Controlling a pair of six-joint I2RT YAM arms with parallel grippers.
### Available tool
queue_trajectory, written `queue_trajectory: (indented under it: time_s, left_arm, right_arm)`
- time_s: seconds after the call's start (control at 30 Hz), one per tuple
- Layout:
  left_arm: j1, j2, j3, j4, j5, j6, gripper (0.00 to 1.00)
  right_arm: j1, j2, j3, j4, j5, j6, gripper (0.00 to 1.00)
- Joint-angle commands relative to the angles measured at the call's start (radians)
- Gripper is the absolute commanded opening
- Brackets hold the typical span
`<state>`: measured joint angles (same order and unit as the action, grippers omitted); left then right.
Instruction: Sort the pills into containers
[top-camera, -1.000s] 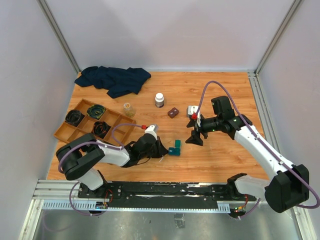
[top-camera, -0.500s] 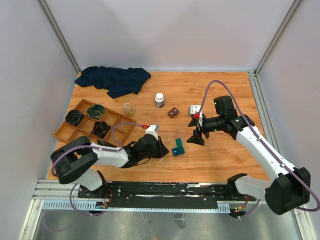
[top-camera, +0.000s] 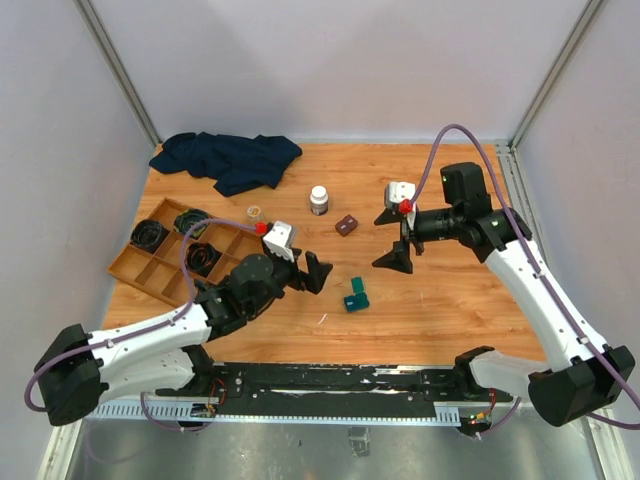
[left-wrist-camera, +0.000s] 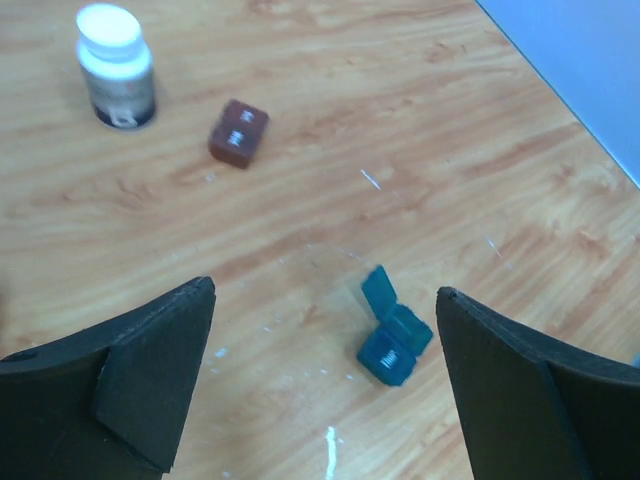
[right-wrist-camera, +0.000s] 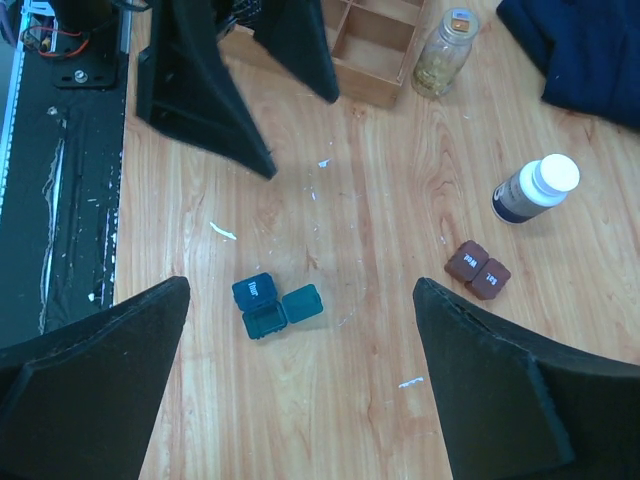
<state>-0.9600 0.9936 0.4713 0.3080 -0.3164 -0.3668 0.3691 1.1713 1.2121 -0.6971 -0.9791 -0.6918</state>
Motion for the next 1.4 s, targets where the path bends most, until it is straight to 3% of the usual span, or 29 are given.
queue_trajectory:
  time_s: [0.0,0.13,0.3,0.5,0.7,0.83,1.37]
  left_arm:
    - [0.129,-0.013,0.095,-0.067,0.084,0.137,0.97]
    - [0.263,-0.002,0.139,-0.085,0.192,0.127,0.99]
    - [0.408,0.059,0.217,-0.146,0.299,0.08,0.99]
    - [0.543,0.199,0.369,-0.294,0.327,0.06,0.98]
    - [0.566,0.418,0.604,-0.51,0.194,0.137,0.95]
    - [0.575,0.549,0.732,-0.646,0.022,0.206,0.83]
    - [0.66,0.726,0.833,-0.727,0.065,0.238,0.81]
  right_arm:
    - [-0.015,-0.004,0.037,-0.055,-0.033,0.053,0.98]
    - [-0.051,-0.004,-0.015,-0.039,-0.116,0.041,0.99]
    - [-0.237,-0.033,-0.165,0.201,-0.31,0.206,0.99]
    - [-0.28,-0.049,-0.242,0.225,-0.29,0.174,1.0]
    - [-0.282,-0.016,-0.241,0.203,-0.252,0.148,1.0]
    - [-0.281,-0.018,-0.242,0.187,-0.22,0.13,0.99]
    - [-0.259,-0.024,-0.241,0.169,-0.182,0.113,0.99]
